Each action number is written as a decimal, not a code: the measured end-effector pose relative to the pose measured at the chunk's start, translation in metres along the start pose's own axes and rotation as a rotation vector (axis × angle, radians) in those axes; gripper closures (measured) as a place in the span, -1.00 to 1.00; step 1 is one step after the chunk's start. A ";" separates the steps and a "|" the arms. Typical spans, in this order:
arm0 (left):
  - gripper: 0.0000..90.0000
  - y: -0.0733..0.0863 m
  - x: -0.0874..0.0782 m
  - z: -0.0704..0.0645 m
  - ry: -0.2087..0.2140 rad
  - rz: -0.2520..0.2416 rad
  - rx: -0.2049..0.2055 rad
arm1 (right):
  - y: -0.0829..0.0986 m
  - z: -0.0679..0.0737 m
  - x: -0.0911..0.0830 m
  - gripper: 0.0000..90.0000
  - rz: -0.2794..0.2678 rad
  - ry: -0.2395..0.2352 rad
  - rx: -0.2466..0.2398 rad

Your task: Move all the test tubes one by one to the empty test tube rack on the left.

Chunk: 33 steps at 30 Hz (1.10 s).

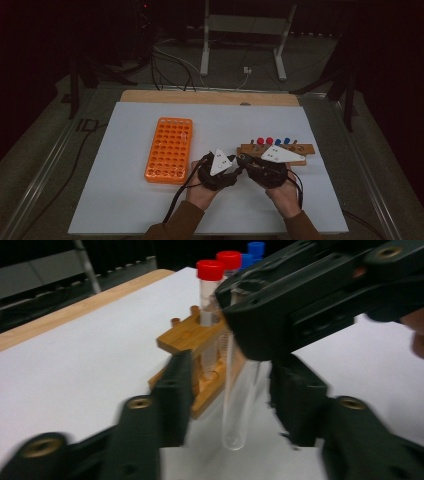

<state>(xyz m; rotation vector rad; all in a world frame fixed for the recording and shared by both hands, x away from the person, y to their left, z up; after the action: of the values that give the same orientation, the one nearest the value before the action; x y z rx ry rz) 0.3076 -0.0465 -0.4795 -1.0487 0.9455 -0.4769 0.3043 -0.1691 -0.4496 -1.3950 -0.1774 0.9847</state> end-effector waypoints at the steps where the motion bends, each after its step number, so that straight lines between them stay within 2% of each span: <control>1: 0.44 0.001 0.000 0.000 0.008 0.003 0.000 | 0.000 0.000 0.001 0.68 0.000 -0.001 0.002; 4: 0.66 0.002 0.001 -0.001 0.018 0.005 0.005 | 0.001 0.000 0.001 0.68 0.004 -0.003 0.004; 6: 0.69 0.002 0.001 -0.001 0.011 0.011 0.014 | 0.001 0.000 0.002 0.68 0.005 -0.004 0.003; 8: 0.69 0.002 0.001 -0.001 0.011 0.012 0.006 | 0.002 -0.001 0.002 0.65 0.004 -0.008 0.008; 14: 0.69 0.003 -0.001 0.005 0.001 0.014 -0.017 | 0.000 -0.007 -0.002 0.08 -0.027 -0.034 0.047; 16: 0.69 0.004 -0.002 0.008 -0.002 0.012 -0.021 | -0.001 -0.011 -0.004 -0.08 -0.035 -0.031 0.056; 22: 0.69 0.009 -0.009 0.017 -0.023 0.018 -0.038 | -0.001 -0.013 -0.006 -0.30 -0.050 -0.015 0.055; 27: 0.69 0.009 -0.015 0.025 -0.043 0.006 -0.058 | 0.000 -0.012 -0.007 -0.67 -0.050 0.014 0.016; 33: 0.69 0.011 -0.022 0.033 -0.063 0.005 -0.073 | 0.001 -0.016 -0.007 -0.95 -0.047 0.030 0.026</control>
<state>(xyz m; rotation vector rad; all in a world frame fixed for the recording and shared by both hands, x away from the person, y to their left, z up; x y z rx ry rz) 0.3223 -0.0084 -0.4742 -1.1204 0.9147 -0.4054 0.3099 -0.1858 -0.4517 -1.3756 -0.1734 0.9238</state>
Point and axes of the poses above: each handheld gripper's, and its own axes: x roughly forward along the jaws, y roughly out of its underside, z roughly to its left, the point moved 5 cm from there along x, roughly forward along the jaws, and after that the axes turned 10 degrees about x, right-handed, at the moved point
